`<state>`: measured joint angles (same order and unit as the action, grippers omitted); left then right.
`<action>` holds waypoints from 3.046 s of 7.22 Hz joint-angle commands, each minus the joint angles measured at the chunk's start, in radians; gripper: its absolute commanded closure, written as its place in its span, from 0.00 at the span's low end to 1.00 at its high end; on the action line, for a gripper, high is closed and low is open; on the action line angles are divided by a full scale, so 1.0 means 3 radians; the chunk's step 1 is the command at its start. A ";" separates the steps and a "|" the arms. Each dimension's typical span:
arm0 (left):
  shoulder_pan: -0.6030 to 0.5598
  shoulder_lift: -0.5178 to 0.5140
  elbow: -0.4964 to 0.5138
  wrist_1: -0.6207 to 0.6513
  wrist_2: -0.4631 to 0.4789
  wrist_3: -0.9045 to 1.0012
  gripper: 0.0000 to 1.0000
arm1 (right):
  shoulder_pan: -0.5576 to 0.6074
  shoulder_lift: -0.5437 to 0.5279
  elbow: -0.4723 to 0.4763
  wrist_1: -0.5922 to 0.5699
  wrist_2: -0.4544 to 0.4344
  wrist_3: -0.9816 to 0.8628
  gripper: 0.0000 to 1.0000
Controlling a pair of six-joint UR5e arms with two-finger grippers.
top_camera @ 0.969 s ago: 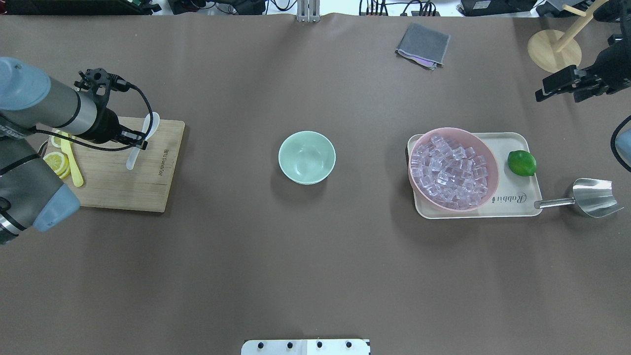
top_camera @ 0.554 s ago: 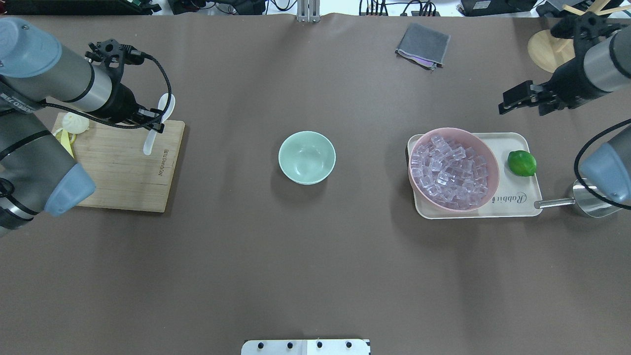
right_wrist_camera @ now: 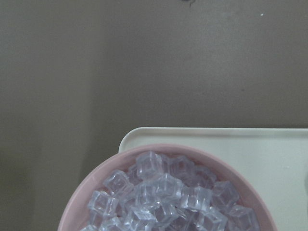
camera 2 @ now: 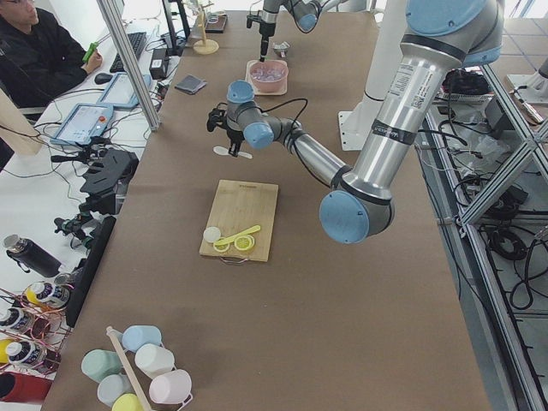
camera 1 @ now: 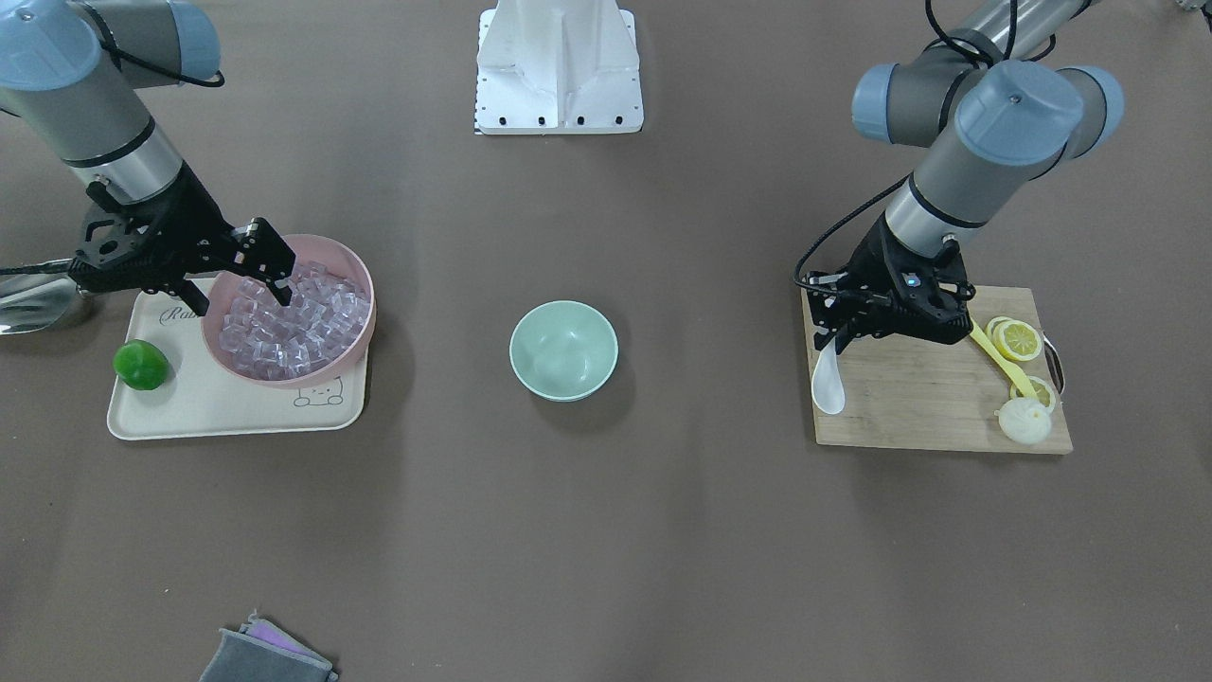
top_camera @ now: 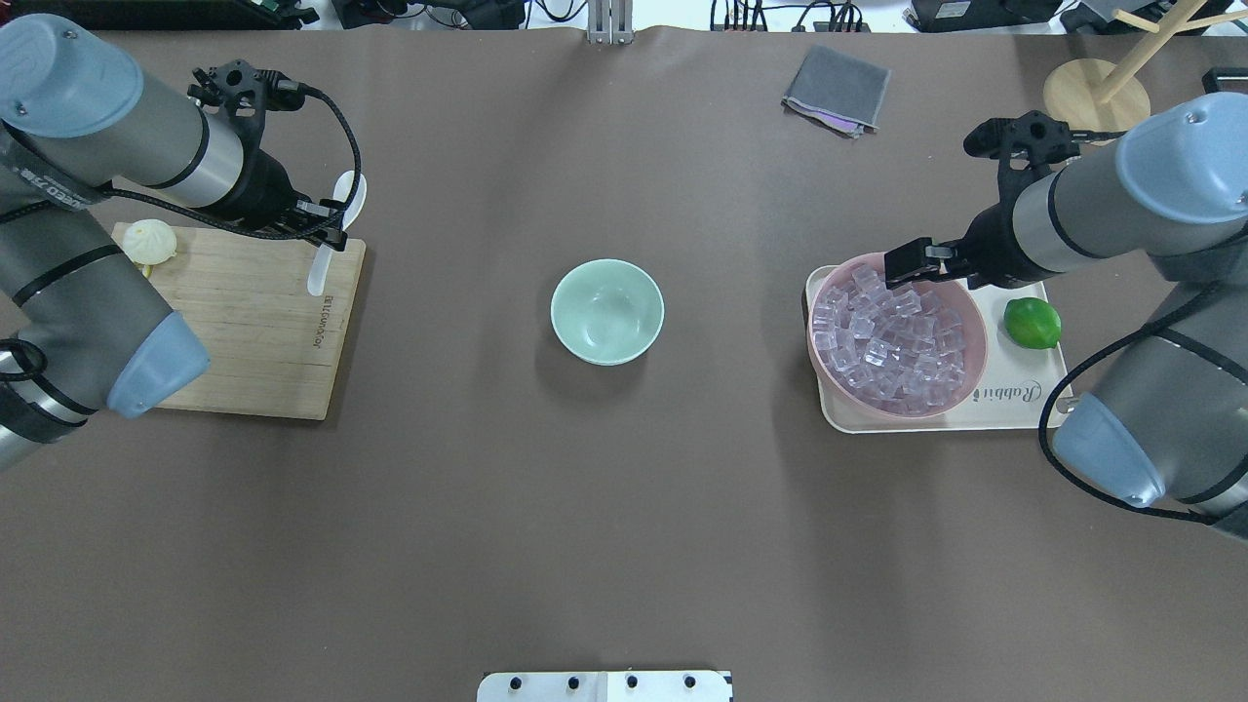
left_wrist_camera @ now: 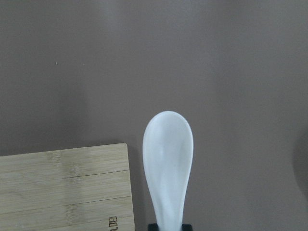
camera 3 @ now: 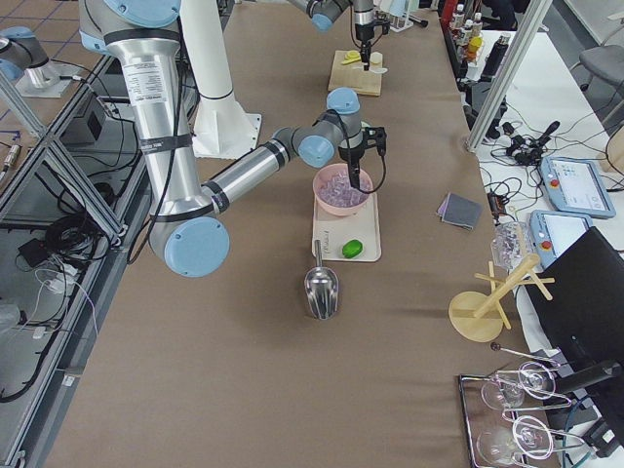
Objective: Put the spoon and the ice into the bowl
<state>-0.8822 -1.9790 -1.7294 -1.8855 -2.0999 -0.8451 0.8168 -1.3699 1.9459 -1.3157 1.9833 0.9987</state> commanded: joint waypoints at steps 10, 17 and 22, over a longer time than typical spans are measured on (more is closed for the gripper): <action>0.0006 -0.0189 0.0150 0.0006 -0.0005 0.0020 1.00 | -0.0309 0.0154 -0.0350 -0.0027 -0.0061 0.0373 0.35; 0.0001 -0.0184 0.0191 -0.0010 -0.0005 0.0046 1.00 | -0.0376 0.0149 -0.0386 -0.0032 -0.0061 0.0388 0.43; -0.0005 -0.0184 0.0171 -0.0010 -0.0036 0.0046 1.00 | -0.0289 0.0149 -0.0285 -0.0032 -0.0020 0.0378 1.00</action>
<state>-0.8827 -2.0328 -1.6754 -1.8888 -2.1057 -0.8314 0.7113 -1.3254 1.8418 -1.3242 1.9675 1.1135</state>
